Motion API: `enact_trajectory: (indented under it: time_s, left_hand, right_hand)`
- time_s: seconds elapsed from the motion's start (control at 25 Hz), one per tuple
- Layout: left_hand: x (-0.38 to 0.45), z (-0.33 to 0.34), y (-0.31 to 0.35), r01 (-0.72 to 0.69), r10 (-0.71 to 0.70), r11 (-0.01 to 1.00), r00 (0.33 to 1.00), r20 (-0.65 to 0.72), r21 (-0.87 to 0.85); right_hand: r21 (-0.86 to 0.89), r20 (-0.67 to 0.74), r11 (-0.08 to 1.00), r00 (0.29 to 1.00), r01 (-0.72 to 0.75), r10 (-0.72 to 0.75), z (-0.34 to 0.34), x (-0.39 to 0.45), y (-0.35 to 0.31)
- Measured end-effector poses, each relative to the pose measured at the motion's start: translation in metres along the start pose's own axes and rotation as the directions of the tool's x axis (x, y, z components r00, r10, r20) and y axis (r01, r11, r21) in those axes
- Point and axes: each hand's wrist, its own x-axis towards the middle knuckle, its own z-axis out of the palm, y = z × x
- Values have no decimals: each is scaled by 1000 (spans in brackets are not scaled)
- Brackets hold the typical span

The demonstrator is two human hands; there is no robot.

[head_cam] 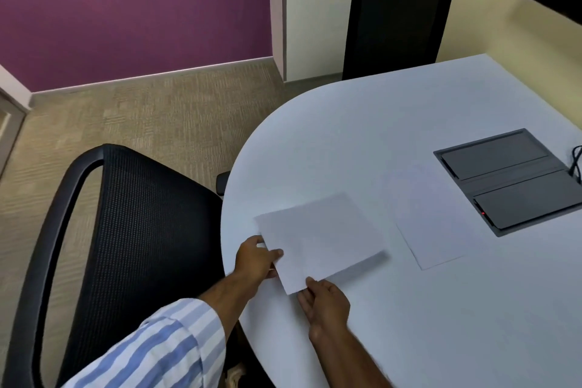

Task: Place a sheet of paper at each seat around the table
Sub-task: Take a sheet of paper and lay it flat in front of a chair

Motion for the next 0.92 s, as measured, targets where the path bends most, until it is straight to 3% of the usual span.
enact_trajectory:
  time_s: [0.24, 0.32, 0.36, 0.4, 0.44, 0.48, 0.56, 0.64, 0.68, 0.76, 0.92]
  left_hand:
    - [25, -8, -8, 0, 4, 988, 1000, -25, 154]
    - [26, -15, -15, -22, 16, 971, 1000, 25, 238]
    - [26, -18, -19, -32, 18, 963, 998, 53, 268]
    - [24, -21, -23, -44, 20, 951, 996, 82, 305]
    - [21, -24, -27, -66, 29, 926, 994, 104, 371]
    - [17, -27, -31, -108, 58, 877, 991, 119, 468]
    - [11, -33, -40, -260, 182, 692, 966, 186, 674]
    - [9, -35, -48, -428, 256, 472, 903, 345, 771]
    - [9, -34, -50, -487, 243, 376, 873, 424, 788]
    - [11, -29, -50, -542, 167, 260, 840, 515, 799]
    - [19, -26, -53, -530, 93, 147, 848, 522, 835]
  right_hand:
    - [-48, 18, 993, 994, -106, 107, 12, 12, 16]
    - [-235, -12, 970, 998, -66, 65, 5, 15, 20]
    - [-452, -29, 892, 999, 17, -34, -2, 18, 23]
    - [-684, -14, 720, 985, 117, -173, -12, 20, 26]
    - [-856, 44, 478, 950, 195, -309, -22, 19, 27]
    - [-925, 113, 287, 901, 249, -418, -32, 20, 28]
    - [-926, 286, 47, 775, 375, -564, -44, 24, 20]
    - [-894, 444, -229, 689, 385, -573, -49, 36, 3]
    - [-863, 503, -335, 695, 378, -513, -49, 44, -8]
    - [-825, 525, -454, 758, 338, -389, -48, 58, -30]
    - [-781, 535, -523, 798, 342, -277, -45, 83, -59]
